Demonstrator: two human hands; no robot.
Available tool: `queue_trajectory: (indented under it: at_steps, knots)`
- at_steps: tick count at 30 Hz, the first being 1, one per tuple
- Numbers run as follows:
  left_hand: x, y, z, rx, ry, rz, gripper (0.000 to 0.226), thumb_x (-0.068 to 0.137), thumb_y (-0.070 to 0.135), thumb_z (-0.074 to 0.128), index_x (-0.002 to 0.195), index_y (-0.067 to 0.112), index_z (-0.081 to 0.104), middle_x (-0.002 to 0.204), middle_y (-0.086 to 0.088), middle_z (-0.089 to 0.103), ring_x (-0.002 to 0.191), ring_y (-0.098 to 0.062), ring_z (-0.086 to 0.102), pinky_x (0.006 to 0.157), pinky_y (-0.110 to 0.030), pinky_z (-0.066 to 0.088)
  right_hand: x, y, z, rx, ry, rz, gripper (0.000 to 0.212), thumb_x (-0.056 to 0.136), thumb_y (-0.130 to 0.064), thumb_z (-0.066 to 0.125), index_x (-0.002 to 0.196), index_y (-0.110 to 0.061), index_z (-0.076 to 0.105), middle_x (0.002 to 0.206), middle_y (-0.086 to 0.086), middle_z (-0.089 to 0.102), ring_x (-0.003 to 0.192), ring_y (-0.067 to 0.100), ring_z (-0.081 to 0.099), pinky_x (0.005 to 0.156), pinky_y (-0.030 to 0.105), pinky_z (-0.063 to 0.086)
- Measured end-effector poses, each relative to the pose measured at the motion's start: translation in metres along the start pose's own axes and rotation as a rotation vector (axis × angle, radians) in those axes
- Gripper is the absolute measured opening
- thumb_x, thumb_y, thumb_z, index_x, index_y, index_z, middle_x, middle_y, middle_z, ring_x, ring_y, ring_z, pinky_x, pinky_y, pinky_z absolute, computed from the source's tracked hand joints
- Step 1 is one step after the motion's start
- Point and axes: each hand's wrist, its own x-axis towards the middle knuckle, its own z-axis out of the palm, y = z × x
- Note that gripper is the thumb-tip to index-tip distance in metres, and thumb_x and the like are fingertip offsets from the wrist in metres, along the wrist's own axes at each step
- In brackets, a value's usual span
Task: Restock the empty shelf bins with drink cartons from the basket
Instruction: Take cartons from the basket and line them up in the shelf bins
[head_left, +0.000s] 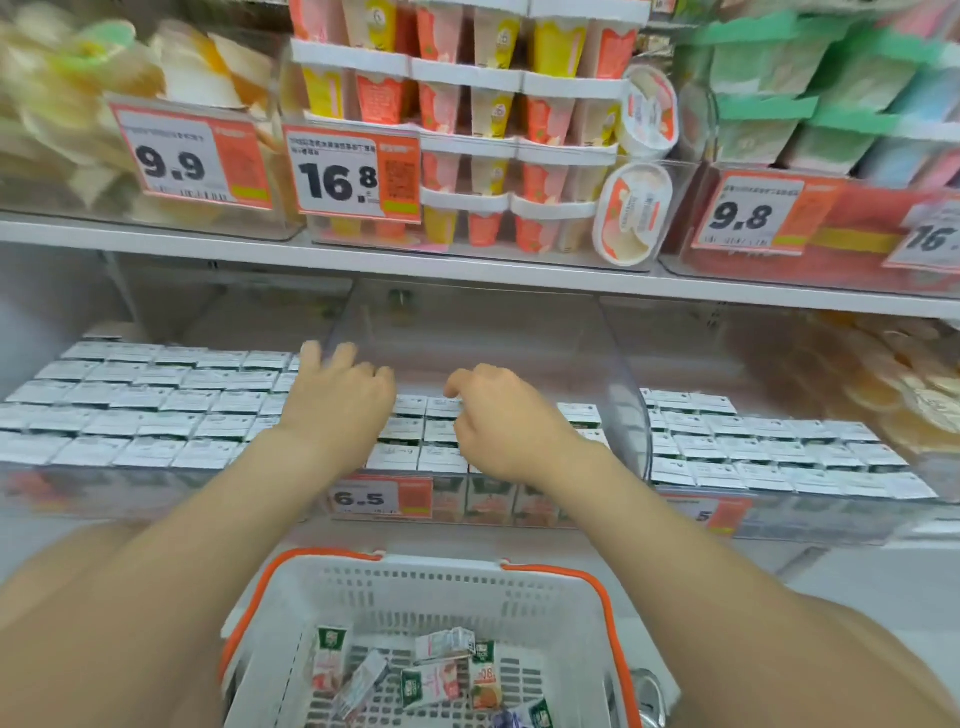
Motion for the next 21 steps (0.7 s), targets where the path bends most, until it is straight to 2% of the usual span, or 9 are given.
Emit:
queue_trajectory:
  at_steps: [2,3,6,8,10,13,16,18,21]
  knots:
    - [0.004,-0.001,0.002,0.058,-0.076,0.035,0.037,0.086,0.004,0.062,0.121,0.014,0.052,0.114,0.0,0.065,0.148,-0.035,0.027,0.11,-0.063,0.024,0.01,-0.001,0.008,0.02,-0.037,-0.004,0.031,0.096,-0.012,0.046,0.123,-0.005,0.058,0.12,0.017,0.06,0.11,0.039,0.057,0.091,0.049,0.052]
    - [0.006,-0.003,0.002,0.065,-0.096,0.038,0.038,0.086,0.002,0.06,0.122,0.013,0.051,0.112,0.0,0.065,0.148,-0.035,0.025,0.112,-0.068,0.019,0.015,-0.001,0.011,0.026,-0.046,-0.002,0.032,0.096,-0.014,0.046,0.125,-0.005,0.058,0.122,0.017,0.06,0.113,0.039,0.057,0.093,0.049,0.052]
    - [0.014,-0.012,-0.001,0.042,-0.095,0.037,0.034,0.084,-0.005,0.054,0.111,0.015,0.047,0.098,0.002,0.065,0.136,-0.033,0.037,0.113,-0.077,0.006,0.028,-0.001,0.018,0.036,-0.083,0.023,0.034,0.098,-0.017,0.044,0.127,-0.006,0.057,0.125,0.017,0.062,0.114,0.04,0.057,0.096,0.051,0.05]
    - [0.017,-0.017,0.001,0.009,-0.085,0.036,0.037,0.083,-0.008,0.052,0.11,0.016,0.05,0.09,0.003,0.064,0.128,-0.032,0.043,0.113,-0.079,0.003,0.033,-0.001,0.023,0.049,-0.116,0.032,0.034,0.098,-0.018,0.043,0.126,-0.006,0.057,0.126,0.018,0.064,0.114,0.042,0.058,0.097,0.051,0.051]
    - [0.017,-0.021,0.006,-0.041,-0.04,0.026,0.042,0.081,-0.007,0.056,0.113,0.019,0.057,0.094,0.003,0.067,0.132,-0.029,0.045,0.113,-0.078,0.003,0.037,-0.001,0.028,0.039,-0.133,0.027,0.035,0.099,-0.019,0.041,0.126,-0.005,0.056,0.125,0.019,0.064,0.113,0.043,0.059,0.095,0.051,0.051]
    - [0.007,-0.024,0.018,-0.166,0.026,0.013,0.041,0.087,0.002,0.062,0.12,0.026,0.063,0.123,0.004,0.067,0.153,-0.026,0.026,0.114,-0.074,0.006,0.039,-0.004,0.032,0.032,-0.126,0.004,0.034,0.099,-0.019,0.041,0.127,-0.005,0.055,0.125,0.019,0.062,0.113,0.042,0.058,0.095,0.051,0.051]
    - [-0.014,-0.029,0.024,-0.29,0.143,-0.011,0.048,0.088,0.006,0.066,0.132,0.025,0.06,0.158,-0.007,0.039,0.157,-0.032,0.012,0.115,-0.067,0.017,0.043,-0.012,0.033,0.072,-0.114,-0.026,0.036,0.098,-0.02,0.041,0.128,-0.005,0.055,0.128,0.019,0.06,0.117,0.04,0.057,0.098,0.053,0.05]
    - [-0.029,-0.033,0.026,-0.411,0.206,-0.09,0.059,0.088,0.013,0.066,0.143,0.023,0.048,0.161,-0.011,0.028,0.148,-0.038,0.022,0.11,-0.06,0.028,0.048,-0.02,0.033,0.105,-0.123,-0.039,0.038,0.098,-0.022,0.039,0.129,-0.007,0.055,0.127,0.018,0.061,0.116,0.039,0.059,0.097,0.053,0.051]
    - [-0.045,-0.036,0.028,-0.589,0.147,-0.189,0.076,0.091,0.029,0.065,0.155,0.018,0.026,0.148,-0.01,0.036,0.128,-0.037,0.04,0.097,-0.051,0.036,0.06,-0.034,0.034,0.154,-0.143,-0.042,0.039,0.099,-0.025,0.037,0.129,-0.008,0.055,0.125,0.017,0.064,0.113,0.039,0.061,0.095,0.052,0.053]
